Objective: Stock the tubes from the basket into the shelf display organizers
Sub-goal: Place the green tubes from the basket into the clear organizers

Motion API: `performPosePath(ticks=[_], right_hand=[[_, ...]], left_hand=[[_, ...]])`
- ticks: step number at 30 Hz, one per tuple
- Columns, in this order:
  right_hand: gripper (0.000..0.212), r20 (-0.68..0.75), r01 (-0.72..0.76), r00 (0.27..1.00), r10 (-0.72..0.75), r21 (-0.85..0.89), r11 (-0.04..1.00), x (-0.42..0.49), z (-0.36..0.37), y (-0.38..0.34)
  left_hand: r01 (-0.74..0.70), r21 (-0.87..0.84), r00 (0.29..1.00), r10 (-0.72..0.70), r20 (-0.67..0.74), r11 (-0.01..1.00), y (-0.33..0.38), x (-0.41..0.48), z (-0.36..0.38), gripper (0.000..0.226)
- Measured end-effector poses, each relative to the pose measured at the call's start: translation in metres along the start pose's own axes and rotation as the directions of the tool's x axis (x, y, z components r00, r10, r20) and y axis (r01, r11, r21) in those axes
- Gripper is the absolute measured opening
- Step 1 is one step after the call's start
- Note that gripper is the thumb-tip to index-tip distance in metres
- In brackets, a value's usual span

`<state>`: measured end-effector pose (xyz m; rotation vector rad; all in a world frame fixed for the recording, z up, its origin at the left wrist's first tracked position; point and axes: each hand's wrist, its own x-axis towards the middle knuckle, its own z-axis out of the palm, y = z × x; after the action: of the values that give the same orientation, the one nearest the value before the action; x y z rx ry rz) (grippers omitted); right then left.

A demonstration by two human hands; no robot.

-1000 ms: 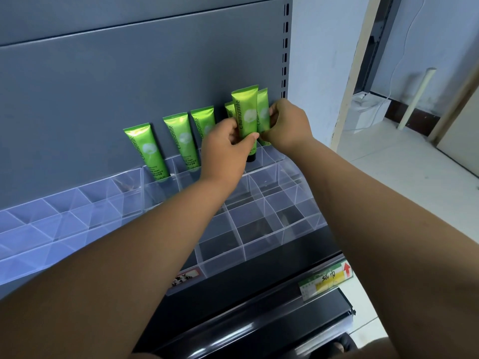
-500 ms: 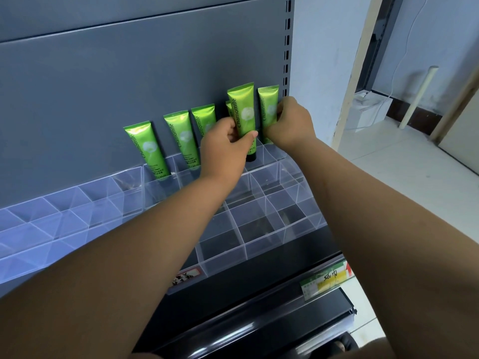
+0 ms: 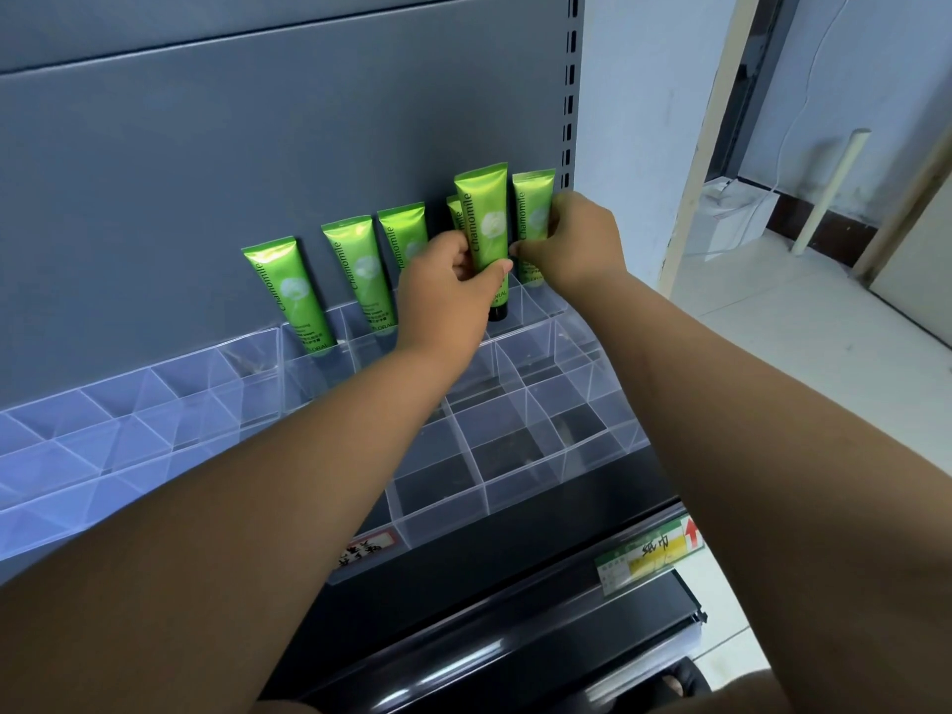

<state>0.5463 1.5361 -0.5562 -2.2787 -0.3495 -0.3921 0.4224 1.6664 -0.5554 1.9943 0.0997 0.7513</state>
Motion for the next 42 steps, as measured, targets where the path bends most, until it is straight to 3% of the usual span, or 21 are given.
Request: performPosePath(ticks=[17, 24, 27, 30, 34, 38, 42], right_hand=[[0.043, 0.020, -0.033, 0.999, 0.032, 0.038, 0.999, -0.011, -0.008, -0.011], [0.067, 0.011, -0.065, 0.998, 0.065, 0.028, 0.997, -0.020, -0.034, -0.014], [0.075, -0.039, -0.148, 0.987, 0.157, 0.166, 0.975, -0.024, -0.053, -0.016], [0.050, -0.020, -0.228, 0.963, 0.268, 0.463, 0.856, -0.030, -0.072, -0.021], [0.010, 0.152, -0.168, 0.984, 0.089, 0.669, 0.724, -0.047, -0.091, -0.031], [0.017, 0.155, -0.129, 0.987, 0.031, 0.677, 0.724, -0.050, -0.091, -0.032], [0.015, 0.087, -0.046, 0.996, -0.008, 0.593, 0.804, -0.043, -0.081, -0.025]], left_hand=[[-0.008, 0.026, 0.999, 0.007, 0.040, 1.000, -0.004, 0.002, 0.002, 0.026], [-0.016, 0.006, 1.000, 0.016, 0.013, 1.000, 0.016, 0.003, -0.004, 0.015], [-0.043, -0.061, 0.999, 0.042, -0.014, 0.997, 0.036, 0.009, -0.002, 0.016], [-0.024, -0.122, 0.998, 0.018, -0.053, 0.992, 0.050, 0.014, 0.009, 0.024], [-0.019, -0.176, 0.998, 0.006, -0.070, 0.984, 0.056, 0.013, 0.026, 0.041], [0.001, -0.223, 0.992, -0.029, -0.124, 0.975, 0.051, 0.017, 0.035, 0.042], [0.021, -0.265, 0.991, -0.055, -0.122, 0.964, 0.046, 0.020, 0.042, 0.034]])
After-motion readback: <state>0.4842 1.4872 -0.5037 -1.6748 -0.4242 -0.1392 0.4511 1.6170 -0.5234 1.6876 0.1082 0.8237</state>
